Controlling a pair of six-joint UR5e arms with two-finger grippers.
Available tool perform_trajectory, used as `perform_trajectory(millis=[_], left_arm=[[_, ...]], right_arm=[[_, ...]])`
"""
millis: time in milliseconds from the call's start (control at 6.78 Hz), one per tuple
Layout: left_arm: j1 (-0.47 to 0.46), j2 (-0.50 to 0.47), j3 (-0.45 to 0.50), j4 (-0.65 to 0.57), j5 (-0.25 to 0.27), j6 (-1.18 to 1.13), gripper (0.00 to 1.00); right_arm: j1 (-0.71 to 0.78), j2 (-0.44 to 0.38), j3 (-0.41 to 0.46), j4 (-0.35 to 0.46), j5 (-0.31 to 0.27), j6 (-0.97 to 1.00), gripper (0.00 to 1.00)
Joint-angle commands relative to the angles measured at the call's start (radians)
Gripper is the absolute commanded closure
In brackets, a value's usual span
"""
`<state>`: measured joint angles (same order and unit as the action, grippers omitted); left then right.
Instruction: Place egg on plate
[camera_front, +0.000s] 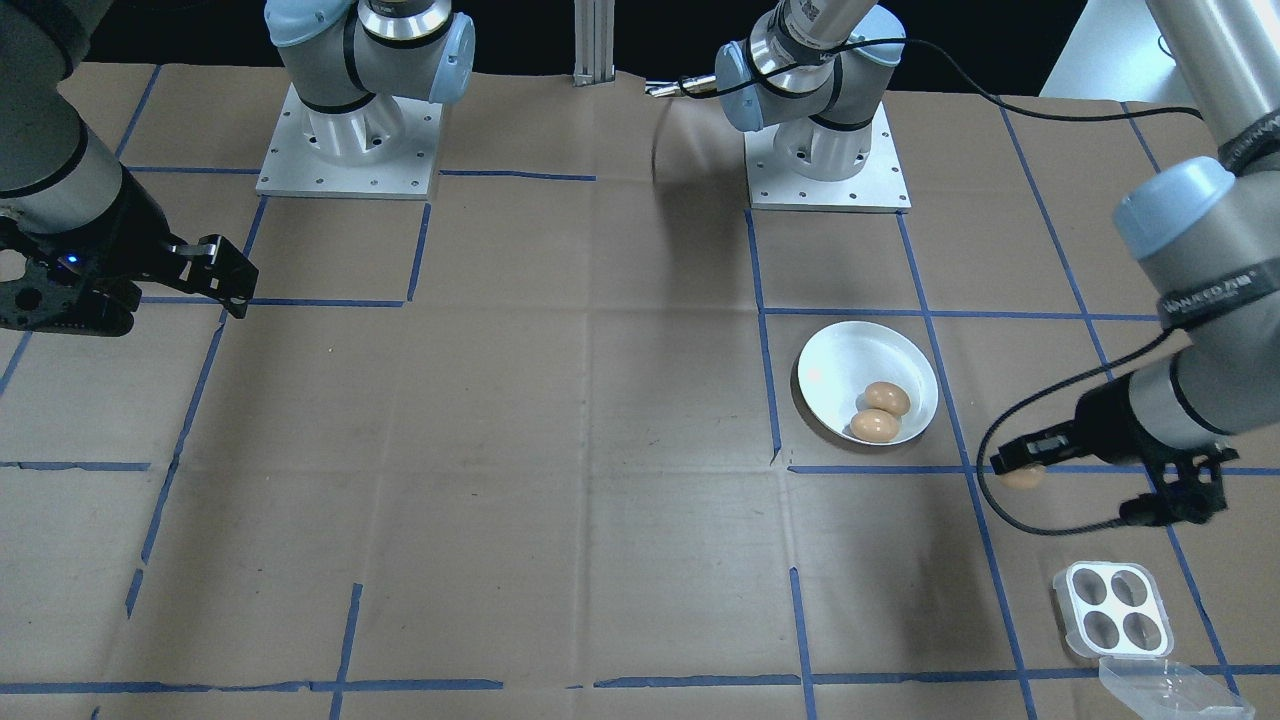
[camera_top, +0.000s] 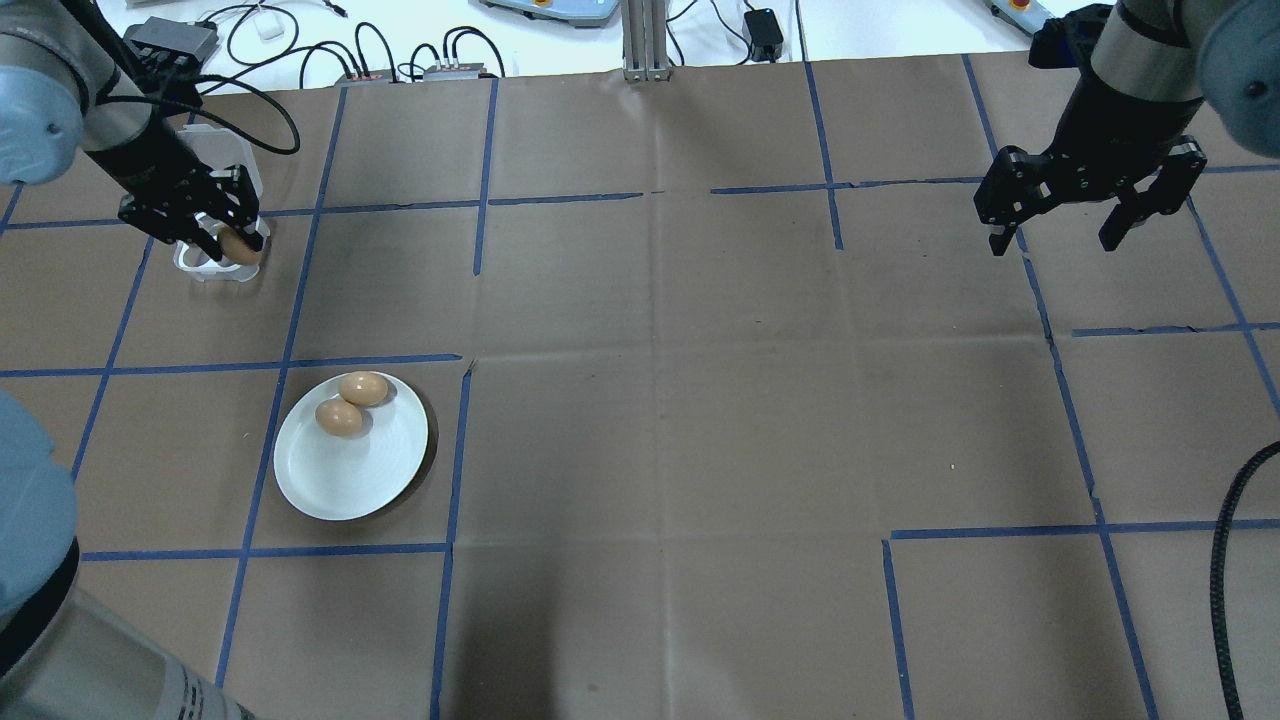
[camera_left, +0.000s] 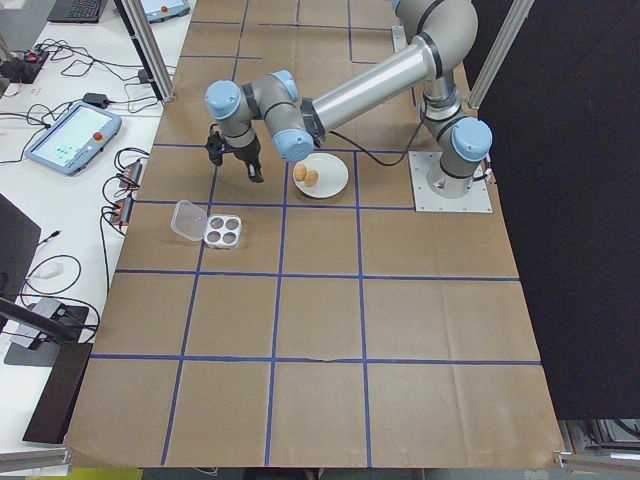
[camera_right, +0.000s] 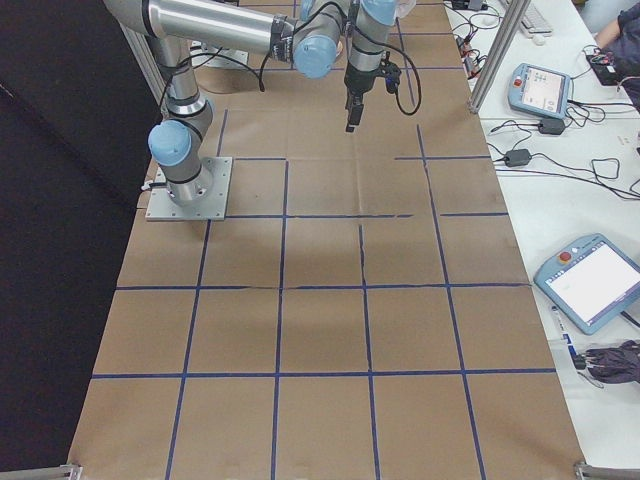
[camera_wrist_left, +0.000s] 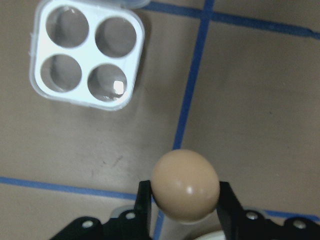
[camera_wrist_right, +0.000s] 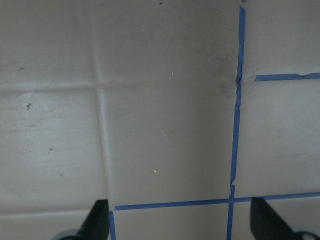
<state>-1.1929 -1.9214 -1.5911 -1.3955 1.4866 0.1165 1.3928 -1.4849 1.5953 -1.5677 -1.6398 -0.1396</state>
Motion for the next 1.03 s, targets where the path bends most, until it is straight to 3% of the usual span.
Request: perform_trajectory(millis=[0,295,590,737,885], left_arm=[[-0.010,0.148,-0.249,-0.005,-0.079,-0.128,1.00],[-0.011,0.215,-0.413,0.006,-0.098,-0.176,1.00],[-0.039,0.194,-0.426,0.042,-0.112,-0.179,0.97],[-0.043,0.190,-0.425,0.044,-0.111,-0.182,0.85],[-0.044,0.190,-0.423,0.047,-0.109,-0.182,0.36]], right_arm=[[0.000,0.000,0.000,0.000,0.000,0.000,0.00],[0.000,0.000,0.000,0.000,0.000,0.000,0.00],[0.000,0.000,0.000,0.000,0.000,0.000,0.00],[0.000,0.000,0.000,0.000,0.000,0.000,0.00],[0.000,0.000,0.000,0.000,0.000,0.000,0.00]])
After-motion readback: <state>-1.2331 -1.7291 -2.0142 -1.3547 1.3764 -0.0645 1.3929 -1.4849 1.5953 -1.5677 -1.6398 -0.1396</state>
